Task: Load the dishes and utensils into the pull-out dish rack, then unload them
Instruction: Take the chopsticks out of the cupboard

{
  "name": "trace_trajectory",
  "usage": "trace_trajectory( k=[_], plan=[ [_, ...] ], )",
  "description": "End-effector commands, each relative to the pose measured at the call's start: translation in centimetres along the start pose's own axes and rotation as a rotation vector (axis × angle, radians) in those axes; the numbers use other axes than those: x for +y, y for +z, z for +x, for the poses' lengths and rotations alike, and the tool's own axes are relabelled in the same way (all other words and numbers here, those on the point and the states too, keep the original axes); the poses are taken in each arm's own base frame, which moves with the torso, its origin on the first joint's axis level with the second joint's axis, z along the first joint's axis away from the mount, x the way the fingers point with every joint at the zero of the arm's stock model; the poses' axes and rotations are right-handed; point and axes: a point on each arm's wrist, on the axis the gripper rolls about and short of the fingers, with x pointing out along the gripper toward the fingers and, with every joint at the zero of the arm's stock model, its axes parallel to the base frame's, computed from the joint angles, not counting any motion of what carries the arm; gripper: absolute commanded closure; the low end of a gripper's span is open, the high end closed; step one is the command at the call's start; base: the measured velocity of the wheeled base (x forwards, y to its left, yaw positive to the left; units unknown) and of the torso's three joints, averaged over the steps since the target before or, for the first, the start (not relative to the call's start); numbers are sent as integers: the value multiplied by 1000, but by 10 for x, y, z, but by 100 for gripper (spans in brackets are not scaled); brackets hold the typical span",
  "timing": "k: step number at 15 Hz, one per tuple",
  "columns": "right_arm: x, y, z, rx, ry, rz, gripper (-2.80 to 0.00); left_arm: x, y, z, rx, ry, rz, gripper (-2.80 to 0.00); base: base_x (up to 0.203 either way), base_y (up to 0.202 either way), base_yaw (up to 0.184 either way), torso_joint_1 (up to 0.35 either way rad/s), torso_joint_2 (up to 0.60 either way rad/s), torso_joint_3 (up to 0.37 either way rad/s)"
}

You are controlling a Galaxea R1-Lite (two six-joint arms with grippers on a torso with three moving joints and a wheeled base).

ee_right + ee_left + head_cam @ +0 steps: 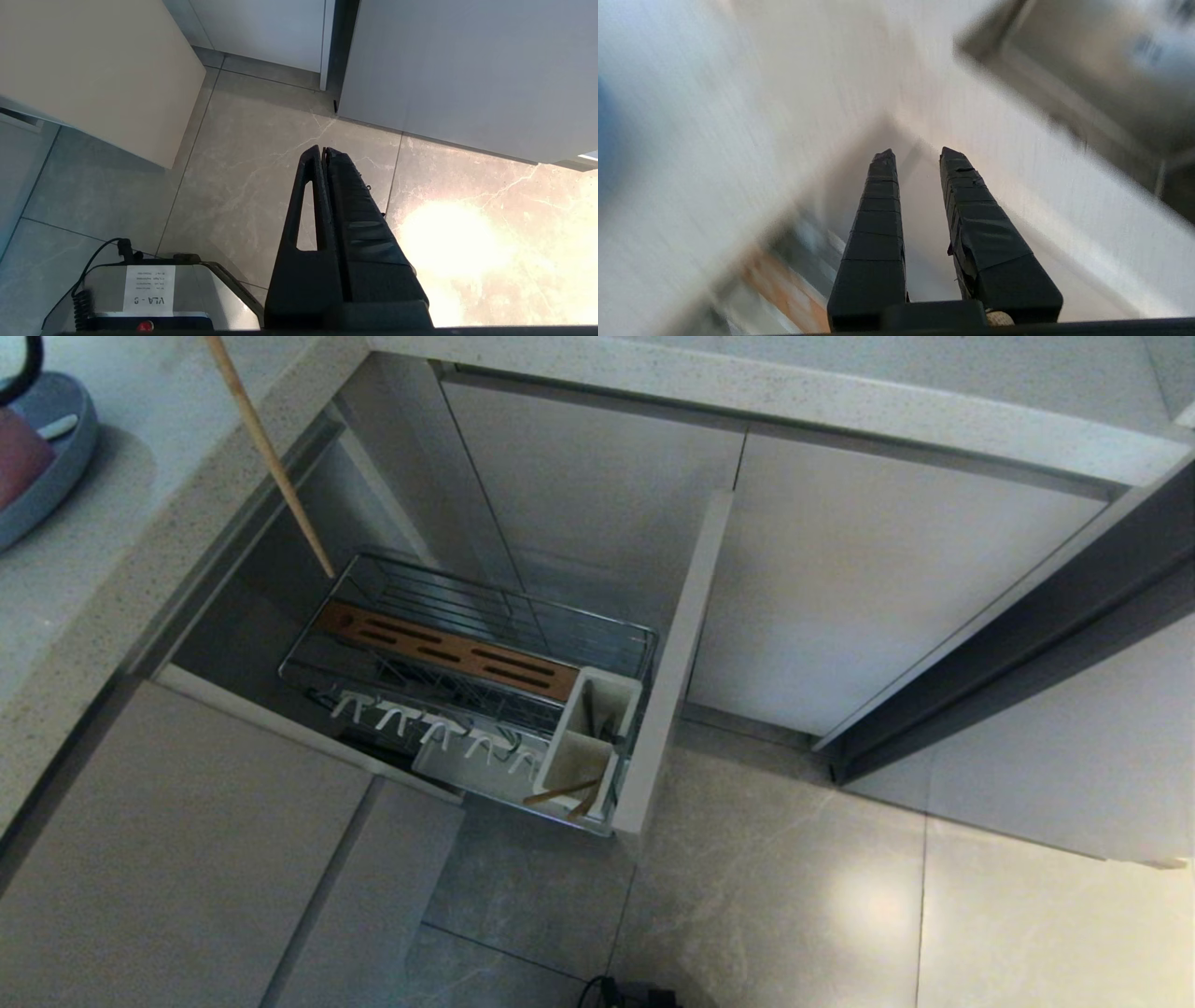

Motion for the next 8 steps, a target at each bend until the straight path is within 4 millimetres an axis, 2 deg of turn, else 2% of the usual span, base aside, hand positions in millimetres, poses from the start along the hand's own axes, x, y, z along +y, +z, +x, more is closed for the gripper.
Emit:
trace_trajectory(
  k=[1,5,8],
  plan=[
    [0,0,0,-1,0,0,0,11,28,-6,-119,21,4,0,0,0,0,0,0,0],
    [0,0,0,-1,0,-1,0,25,55,-13,-240,63,60,0,0,0,0,0,0,0],
    [0,0,0,-1,0,0,0,29,57,-13,-244,93,78,0,0,0,0,0,0,0]
  ],
)
